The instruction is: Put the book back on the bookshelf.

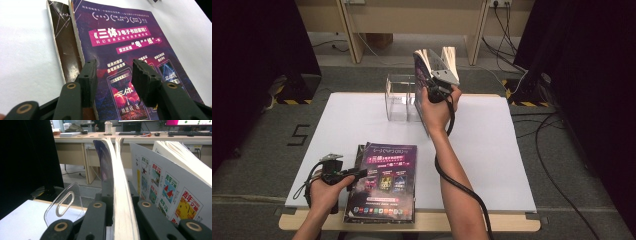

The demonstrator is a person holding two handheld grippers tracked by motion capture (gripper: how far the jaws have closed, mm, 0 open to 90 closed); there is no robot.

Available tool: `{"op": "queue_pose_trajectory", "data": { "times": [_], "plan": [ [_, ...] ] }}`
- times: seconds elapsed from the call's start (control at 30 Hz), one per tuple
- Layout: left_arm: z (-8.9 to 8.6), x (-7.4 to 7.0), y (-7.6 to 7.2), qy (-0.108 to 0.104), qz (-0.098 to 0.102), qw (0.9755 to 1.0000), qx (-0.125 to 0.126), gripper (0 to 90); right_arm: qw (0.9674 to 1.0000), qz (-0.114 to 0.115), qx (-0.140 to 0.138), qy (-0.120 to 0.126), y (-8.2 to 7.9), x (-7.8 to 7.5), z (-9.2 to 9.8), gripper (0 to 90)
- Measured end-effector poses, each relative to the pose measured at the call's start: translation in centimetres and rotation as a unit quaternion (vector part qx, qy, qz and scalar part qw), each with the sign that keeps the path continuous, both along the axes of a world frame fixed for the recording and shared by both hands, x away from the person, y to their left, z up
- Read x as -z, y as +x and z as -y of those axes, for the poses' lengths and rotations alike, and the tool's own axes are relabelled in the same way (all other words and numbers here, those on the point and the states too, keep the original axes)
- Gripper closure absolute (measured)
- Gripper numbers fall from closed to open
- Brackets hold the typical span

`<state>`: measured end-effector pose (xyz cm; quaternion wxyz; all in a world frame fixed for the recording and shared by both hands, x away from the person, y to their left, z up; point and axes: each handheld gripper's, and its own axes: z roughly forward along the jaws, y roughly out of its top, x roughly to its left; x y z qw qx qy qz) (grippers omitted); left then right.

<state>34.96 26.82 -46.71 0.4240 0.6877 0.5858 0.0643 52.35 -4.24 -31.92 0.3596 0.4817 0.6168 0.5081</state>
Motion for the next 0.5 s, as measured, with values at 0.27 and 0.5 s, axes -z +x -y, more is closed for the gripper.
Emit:
{"op": "queue_pose_trajectory", "data": {
  "times": [0.27, 0.5],
  "plan": [
    [0.02, 0.00, 0.00, 0.000, 0.000, 1.0000, 0.001, 54.8, 1.0000, 0.002, 0.004, 0.000, 0.41, -0.03, -0.31, 83.0],
    [-0.06, -0.01, 0.00, -0.001, 0.001, 1.0000, -0.001, 54.7, 0.9999, 0.003, 0.011, -0.001, 0.86, 0.23, -0.51, 83.0]
  ]
}}
